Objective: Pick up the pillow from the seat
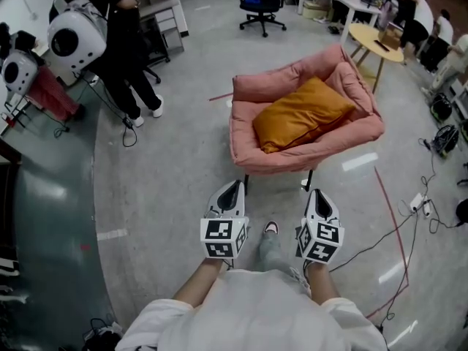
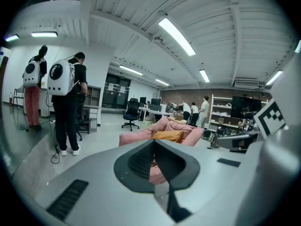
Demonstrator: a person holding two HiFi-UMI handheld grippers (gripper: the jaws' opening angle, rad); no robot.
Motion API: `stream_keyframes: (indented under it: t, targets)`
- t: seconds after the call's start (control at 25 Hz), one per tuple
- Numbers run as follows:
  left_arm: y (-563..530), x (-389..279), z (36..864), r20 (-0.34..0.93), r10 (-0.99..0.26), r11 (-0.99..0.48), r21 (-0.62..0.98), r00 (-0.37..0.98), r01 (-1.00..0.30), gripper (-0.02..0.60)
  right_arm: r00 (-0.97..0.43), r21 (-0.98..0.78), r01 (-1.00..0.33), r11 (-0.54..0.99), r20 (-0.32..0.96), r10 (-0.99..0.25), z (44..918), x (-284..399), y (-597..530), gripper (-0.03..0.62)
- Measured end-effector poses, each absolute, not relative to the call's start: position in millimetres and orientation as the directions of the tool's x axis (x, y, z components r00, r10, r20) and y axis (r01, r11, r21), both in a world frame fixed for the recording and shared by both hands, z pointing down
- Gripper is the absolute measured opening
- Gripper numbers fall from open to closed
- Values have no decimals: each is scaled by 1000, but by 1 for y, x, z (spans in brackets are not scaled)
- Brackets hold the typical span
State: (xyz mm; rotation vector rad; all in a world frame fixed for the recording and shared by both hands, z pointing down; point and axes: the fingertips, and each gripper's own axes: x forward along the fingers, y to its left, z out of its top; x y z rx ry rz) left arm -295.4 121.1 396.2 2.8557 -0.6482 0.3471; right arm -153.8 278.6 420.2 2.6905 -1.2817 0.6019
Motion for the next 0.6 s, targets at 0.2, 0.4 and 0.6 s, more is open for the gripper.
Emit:
stream_keyframes:
  t: [0.2, 0.4, 0.6]
  targets:
    - [100, -257, 395, 280, -402, -884, 131, 872, -449, 8, 556, -79, -769, -635, 407, -724, 422, -115, 257, 29]
    - [78, -213, 399, 291, -404, -880, 135, 867, -456, 8, 548, -77, -771, -632, 425, -720, 426, -74, 240, 29]
    - [61, -168, 400, 298, -396, -883, 135, 869, -449, 8, 546, -75, -770, -634, 437, -715, 428, -30, 223, 31]
